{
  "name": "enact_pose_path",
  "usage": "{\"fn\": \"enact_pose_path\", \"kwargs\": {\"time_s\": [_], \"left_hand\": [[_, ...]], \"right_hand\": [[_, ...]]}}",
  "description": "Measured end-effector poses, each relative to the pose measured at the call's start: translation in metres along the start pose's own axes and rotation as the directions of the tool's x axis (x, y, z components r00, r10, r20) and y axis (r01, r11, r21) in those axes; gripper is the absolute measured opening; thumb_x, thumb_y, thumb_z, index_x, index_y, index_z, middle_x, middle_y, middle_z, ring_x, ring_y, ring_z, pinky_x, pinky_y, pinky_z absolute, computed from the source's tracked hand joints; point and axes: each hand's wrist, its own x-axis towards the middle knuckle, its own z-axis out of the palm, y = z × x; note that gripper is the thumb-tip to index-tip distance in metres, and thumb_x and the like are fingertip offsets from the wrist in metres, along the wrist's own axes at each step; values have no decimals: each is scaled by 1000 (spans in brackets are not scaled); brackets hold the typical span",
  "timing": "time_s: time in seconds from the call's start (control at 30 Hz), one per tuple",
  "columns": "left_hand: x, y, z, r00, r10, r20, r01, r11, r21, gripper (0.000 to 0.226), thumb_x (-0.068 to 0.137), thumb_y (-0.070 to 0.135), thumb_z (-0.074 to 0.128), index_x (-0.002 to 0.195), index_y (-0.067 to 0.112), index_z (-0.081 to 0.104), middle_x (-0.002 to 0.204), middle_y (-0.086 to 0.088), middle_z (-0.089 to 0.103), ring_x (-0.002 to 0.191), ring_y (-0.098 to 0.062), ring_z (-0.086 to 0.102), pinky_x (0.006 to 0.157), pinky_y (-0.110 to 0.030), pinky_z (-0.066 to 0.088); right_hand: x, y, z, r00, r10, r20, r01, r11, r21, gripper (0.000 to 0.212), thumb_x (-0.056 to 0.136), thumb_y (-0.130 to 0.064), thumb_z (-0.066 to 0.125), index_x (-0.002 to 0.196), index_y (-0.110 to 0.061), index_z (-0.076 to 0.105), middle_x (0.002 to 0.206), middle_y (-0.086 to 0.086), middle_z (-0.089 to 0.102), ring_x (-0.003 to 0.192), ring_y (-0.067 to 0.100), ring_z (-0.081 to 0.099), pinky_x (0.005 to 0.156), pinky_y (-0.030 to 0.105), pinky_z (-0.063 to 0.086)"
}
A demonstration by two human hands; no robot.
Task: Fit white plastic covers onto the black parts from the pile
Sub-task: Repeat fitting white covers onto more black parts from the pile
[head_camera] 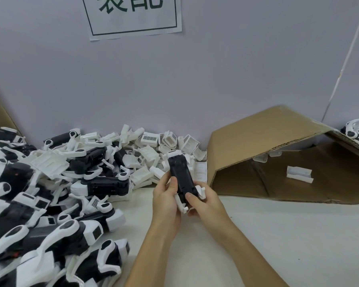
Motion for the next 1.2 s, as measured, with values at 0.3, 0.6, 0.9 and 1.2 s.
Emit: {"fn": "enact_pose_path", "kwargs": {"time_s": [0.3,0.6,0.9,1.2], "left_hand": [[2,-3,0,1000,21,7,-21,1000,5,31,107,13,38,125,5,62,103,-20,68,83,-35,63,60,-35,49],[3,-5,-1,997,70,30,-71,996,51,32,107,12,38,125,7,63,107,-21,68,92,-38,60,63,-36,46],[2,-2,-2,999,29,25,-29,1000,1,32,107,15,38,125,6,63,106,-28,67,80,-34,61,51,-32,46],[3,-3,-1,998,56,11,-57,998,32,32,108,14,37,120,5,65,113,-27,68,91,-40,62,59,-35,44]], "right_hand": [[2,0,-2,996,45,75,-50,997,64,44,69,-14,52,110,-26,62,77,-2,66,64,14,58,63,29,51],[1,0,-1,1000,12,20,-11,999,-37,38,95,3,47,112,-29,59,79,-5,69,65,15,58,65,28,54],[0,-2,1,998,-18,56,18,1000,-12,24,100,-10,53,114,-29,58,77,-4,65,64,13,57,62,28,50],[1,-1,-3,995,27,96,-30,999,27,33,81,-16,55,112,-27,59,77,-3,65,65,12,56,62,26,51]]}}
